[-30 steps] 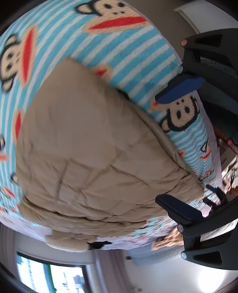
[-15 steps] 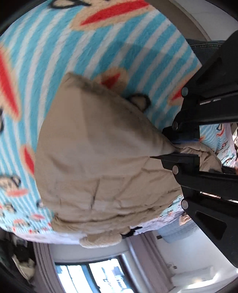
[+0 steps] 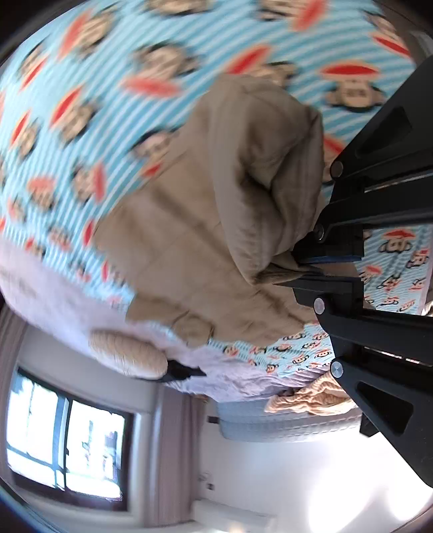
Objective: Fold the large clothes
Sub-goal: 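Grasp the jacket hem with both tools and lift it toward the collar, then lay the lifted hem over the jacket and open both tools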
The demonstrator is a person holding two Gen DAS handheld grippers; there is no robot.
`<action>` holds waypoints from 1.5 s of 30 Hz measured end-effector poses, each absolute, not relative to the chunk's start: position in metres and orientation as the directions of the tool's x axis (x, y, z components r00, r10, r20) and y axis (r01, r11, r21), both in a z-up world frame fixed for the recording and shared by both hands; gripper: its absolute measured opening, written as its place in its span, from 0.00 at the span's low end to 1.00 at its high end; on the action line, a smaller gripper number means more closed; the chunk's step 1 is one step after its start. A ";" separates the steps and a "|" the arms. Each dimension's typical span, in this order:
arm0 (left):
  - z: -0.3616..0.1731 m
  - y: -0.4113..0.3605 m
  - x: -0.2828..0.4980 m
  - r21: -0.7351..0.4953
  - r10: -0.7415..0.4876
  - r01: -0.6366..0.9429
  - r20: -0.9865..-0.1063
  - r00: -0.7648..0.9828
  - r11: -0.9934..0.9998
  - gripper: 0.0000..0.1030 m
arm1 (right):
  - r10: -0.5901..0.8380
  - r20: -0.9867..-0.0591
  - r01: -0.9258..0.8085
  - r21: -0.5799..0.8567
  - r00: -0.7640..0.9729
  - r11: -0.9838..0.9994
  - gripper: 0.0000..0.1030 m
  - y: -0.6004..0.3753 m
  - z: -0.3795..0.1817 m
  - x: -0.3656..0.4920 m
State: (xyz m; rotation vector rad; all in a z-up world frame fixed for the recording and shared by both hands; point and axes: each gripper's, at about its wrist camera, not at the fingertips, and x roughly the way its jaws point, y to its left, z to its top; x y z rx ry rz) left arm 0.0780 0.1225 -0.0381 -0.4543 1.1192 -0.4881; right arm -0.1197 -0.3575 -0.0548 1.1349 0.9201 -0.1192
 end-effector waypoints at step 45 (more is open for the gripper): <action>-0.115 0.012 0.296 -0.260 -0.391 0.364 -0.849 0.355 0.894 0.77 | 0.332 -0.806 0.345 0.529 0.491 0.775 0.27 -0.408 -0.109 0.162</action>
